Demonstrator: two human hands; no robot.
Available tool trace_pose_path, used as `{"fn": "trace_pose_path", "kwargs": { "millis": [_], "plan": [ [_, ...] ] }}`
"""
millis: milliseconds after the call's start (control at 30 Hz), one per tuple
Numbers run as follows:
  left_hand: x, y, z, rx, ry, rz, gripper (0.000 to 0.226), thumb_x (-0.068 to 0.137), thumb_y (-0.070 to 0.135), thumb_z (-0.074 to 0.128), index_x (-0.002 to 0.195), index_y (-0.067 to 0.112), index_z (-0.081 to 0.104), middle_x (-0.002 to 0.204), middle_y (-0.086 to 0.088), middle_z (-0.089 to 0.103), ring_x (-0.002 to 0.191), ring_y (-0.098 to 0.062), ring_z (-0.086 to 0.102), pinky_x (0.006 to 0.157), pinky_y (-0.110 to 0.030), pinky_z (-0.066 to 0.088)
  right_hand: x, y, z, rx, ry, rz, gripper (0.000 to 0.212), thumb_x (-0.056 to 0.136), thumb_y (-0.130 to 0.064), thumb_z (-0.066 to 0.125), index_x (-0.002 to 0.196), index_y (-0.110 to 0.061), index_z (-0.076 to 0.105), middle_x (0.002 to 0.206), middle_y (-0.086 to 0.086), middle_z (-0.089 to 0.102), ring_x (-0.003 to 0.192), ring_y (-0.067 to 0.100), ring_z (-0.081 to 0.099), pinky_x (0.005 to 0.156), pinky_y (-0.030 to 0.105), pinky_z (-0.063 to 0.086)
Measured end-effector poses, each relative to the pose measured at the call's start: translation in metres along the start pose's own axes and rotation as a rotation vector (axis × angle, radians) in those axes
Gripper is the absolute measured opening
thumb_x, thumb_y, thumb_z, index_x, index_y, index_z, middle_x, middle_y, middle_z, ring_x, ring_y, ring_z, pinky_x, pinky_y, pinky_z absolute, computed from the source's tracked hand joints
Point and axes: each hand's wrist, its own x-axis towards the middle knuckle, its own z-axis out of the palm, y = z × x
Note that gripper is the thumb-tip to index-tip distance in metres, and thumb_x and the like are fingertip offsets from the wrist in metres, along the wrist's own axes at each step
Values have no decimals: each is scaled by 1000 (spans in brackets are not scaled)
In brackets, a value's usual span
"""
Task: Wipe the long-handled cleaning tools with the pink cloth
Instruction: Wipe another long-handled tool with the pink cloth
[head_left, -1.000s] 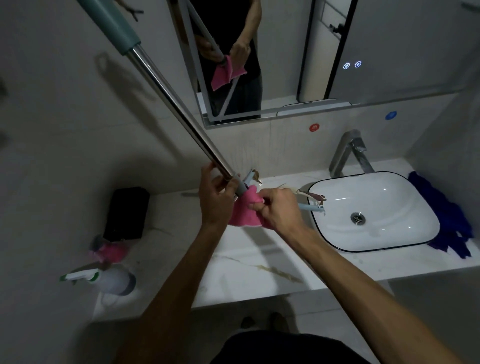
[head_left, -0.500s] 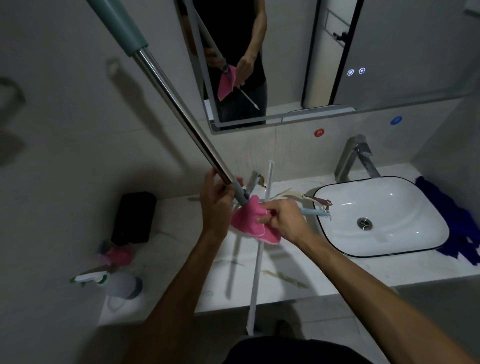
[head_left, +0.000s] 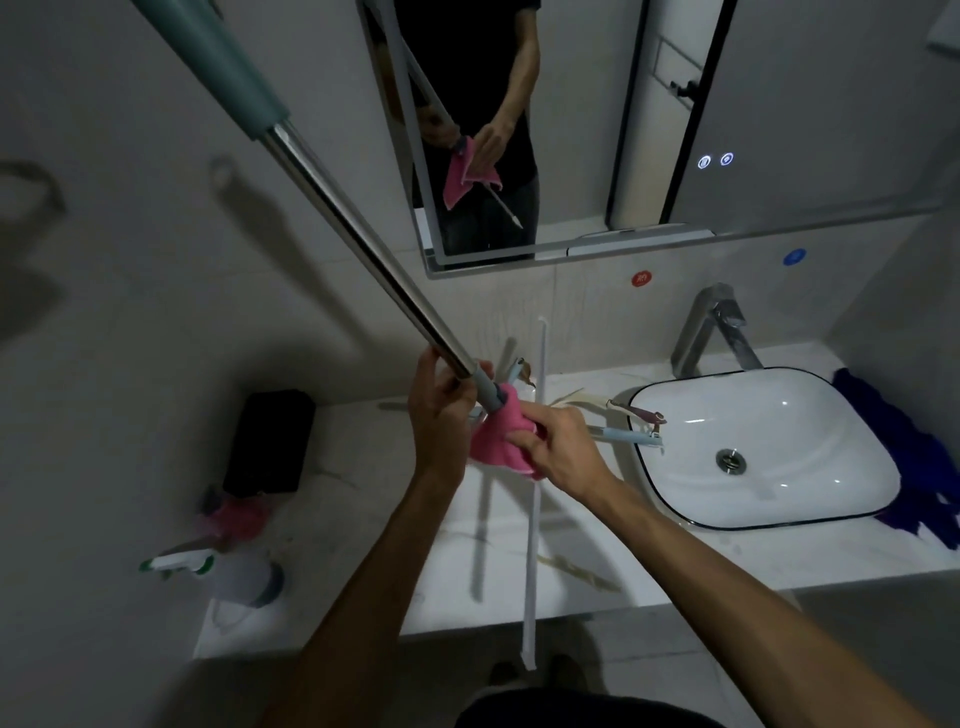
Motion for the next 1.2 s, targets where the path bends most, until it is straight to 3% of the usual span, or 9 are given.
{"fn": "trace_pose_path", "kwargs": {
  "millis": [67,167,333,433,533,733,867,1067,1200],
  "plan": [
    [0,3,1,-25,19,-12,37,96,-12,46,131,1,48,111,-19,71,105,-29,70,88,-42,59,-3,2,-4,76,40,54,20,98,-3,57,97,-14,74,66,2,66,52,10,66,50,23,55],
    [3,8,0,-82,46,-28,34,99,-11,42,126,8,50,112,-21,69,105,-35,69,83,-41,61,1,-1,-12,177,266,200,19,99,-5,58,105,-11,75,81,2,70,68,7,67,61,14,54],
    [5,14,-5,-146,-43,-8,34,95,-7,43,118,16,55,105,-22,69,98,-49,66,85,-65,54,11,7,-15,554,563,659,13,102,-20,57,94,-20,68,91,3,68,84,25,66,80,42,57],
    [3,19,-4,-145,-134,33,45,89,-6,43,117,25,59,98,-29,64,77,-44,67,73,-57,57,12,16,-16,822,463,880,26,103,-26,55,106,-3,66,86,1,64,76,19,62,73,34,56],
    [2,20,-3,-119,-184,67,42,95,-2,43,119,27,60,89,-23,65,69,-37,67,68,-47,57,13,16,-16,941,349,953,22,98,-19,64,113,-2,62,95,7,68,78,21,65,66,32,55],
    [0,29,8,28,-151,87,17,100,-7,45,104,8,52,79,-12,68,65,-17,70,61,-26,57,12,11,-11,832,397,891,28,93,-11,69,116,3,65,102,15,70,81,26,67,68,34,56],
    [2,17,9,117,-89,21,10,93,14,54,103,14,58,88,-15,69,82,-22,70,74,-47,58,16,-16,-15,655,244,583,11,92,1,66,99,-4,73,84,5,73,68,17,67,56,23,53],
    [27,18,-1,281,9,54,16,83,24,62,89,10,59,84,-8,65,82,-32,65,73,-52,59,27,-34,-17,436,129,296,20,94,-10,68,88,-28,74,78,-11,74,75,5,70,70,20,55],
    [42,18,-5,319,31,20,10,93,2,56,99,10,57,95,-2,68,87,-12,68,73,-25,58,29,-34,-9,372,187,261,16,97,-15,64,97,-27,74,91,-4,73,84,6,68,76,25,56]
  ]
}}
